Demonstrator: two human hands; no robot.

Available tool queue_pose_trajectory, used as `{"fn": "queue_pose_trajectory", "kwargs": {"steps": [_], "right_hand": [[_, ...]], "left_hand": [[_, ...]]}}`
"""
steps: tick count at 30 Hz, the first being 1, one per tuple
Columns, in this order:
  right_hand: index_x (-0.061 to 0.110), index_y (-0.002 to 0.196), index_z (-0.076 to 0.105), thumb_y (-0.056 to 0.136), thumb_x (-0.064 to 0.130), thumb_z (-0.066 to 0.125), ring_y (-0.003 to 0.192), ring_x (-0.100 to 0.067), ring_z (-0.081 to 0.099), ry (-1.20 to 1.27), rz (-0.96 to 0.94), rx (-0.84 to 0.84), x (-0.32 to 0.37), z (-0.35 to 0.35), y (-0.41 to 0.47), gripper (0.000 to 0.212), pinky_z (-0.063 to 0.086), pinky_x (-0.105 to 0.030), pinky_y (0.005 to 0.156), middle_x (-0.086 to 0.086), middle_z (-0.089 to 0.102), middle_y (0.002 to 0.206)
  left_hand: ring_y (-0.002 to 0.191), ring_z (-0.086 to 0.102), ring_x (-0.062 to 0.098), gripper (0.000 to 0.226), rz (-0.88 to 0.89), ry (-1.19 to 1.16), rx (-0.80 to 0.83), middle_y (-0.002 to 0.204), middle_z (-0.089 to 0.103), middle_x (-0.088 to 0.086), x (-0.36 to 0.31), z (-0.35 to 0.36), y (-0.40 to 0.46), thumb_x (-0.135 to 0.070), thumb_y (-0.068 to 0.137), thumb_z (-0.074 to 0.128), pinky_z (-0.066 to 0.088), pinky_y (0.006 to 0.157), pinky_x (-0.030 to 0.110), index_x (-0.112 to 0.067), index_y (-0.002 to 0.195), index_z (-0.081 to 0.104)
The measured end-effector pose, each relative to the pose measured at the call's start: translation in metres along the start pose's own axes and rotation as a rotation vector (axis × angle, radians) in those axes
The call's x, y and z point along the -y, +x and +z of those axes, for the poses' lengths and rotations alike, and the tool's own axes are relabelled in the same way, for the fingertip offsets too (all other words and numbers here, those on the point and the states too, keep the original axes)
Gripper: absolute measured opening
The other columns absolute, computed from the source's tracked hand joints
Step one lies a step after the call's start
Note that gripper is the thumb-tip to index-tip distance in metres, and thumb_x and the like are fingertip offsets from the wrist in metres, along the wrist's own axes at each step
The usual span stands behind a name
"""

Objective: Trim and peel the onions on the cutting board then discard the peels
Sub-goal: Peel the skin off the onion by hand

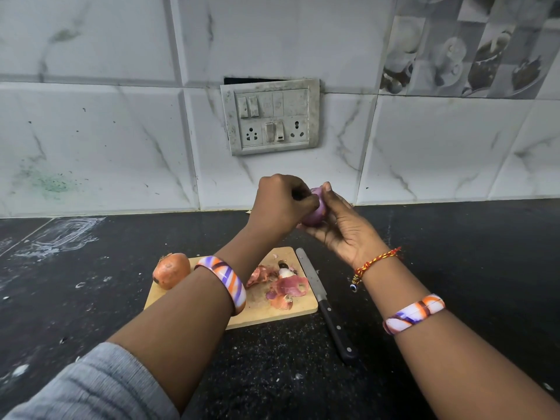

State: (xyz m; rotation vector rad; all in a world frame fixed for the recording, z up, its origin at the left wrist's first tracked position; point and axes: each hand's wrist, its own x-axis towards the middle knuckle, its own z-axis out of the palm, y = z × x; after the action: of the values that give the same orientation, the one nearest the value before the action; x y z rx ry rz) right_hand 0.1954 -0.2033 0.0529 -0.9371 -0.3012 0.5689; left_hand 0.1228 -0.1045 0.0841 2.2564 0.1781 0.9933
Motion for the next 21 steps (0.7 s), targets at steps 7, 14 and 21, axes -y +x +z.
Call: {"fn": "queue_pose_trajectory", "kwargs": {"steps": [7, 14, 21], "right_hand": [[0.009, 0.091, 0.060, 0.087, 0.023, 0.059, 0.087, -0.031, 0.062, -0.006, 0.049, -0.011, -0.006, 0.004, -0.005, 0.015, 0.054, -0.052, 0.066, -0.015, 0.063, 0.092], [0.002, 0.095, 0.053, 0.086, 0.033, 0.060, 0.088, -0.036, 0.062, 0.196, 0.127, -0.077, 0.003, 0.009, -0.015, 0.032, 0.057, -0.045, 0.060, -0.025, 0.056, 0.103], [0.004, 0.104, 0.052, 0.084, 0.041, 0.060, 0.062, -0.035, 0.069, 0.222, 0.159, -0.116, 0.007, 0.004, -0.015, 0.043, 0.055, -0.030, 0.042, -0.027, 0.057, 0.101]], "left_hand": [[0.068, 0.056, 0.026, 0.012, 0.044, 0.145, 0.091, 0.072, 0.066, 0.015, -0.004, -0.003, 0.001, -0.010, 0.074, 0.063, 0.042, 0.060, 0.030, 0.002, 0.076, 0.068], [0.066, 0.056, 0.018, 0.008, -0.060, 0.186, 0.015, 0.078, 0.069, 0.013, 0.017, -0.017, 0.006, -0.005, 0.074, 0.063, 0.044, 0.064, 0.025, -0.002, 0.078, 0.069], [0.044, 0.052, -0.007, 0.016, -0.008, -0.036, 0.199, 0.070, 0.066, 0.005, 0.018, -0.027, -0.003, -0.008, 0.080, 0.067, 0.042, 0.053, 0.009, -0.008, 0.095, 0.073]]}}
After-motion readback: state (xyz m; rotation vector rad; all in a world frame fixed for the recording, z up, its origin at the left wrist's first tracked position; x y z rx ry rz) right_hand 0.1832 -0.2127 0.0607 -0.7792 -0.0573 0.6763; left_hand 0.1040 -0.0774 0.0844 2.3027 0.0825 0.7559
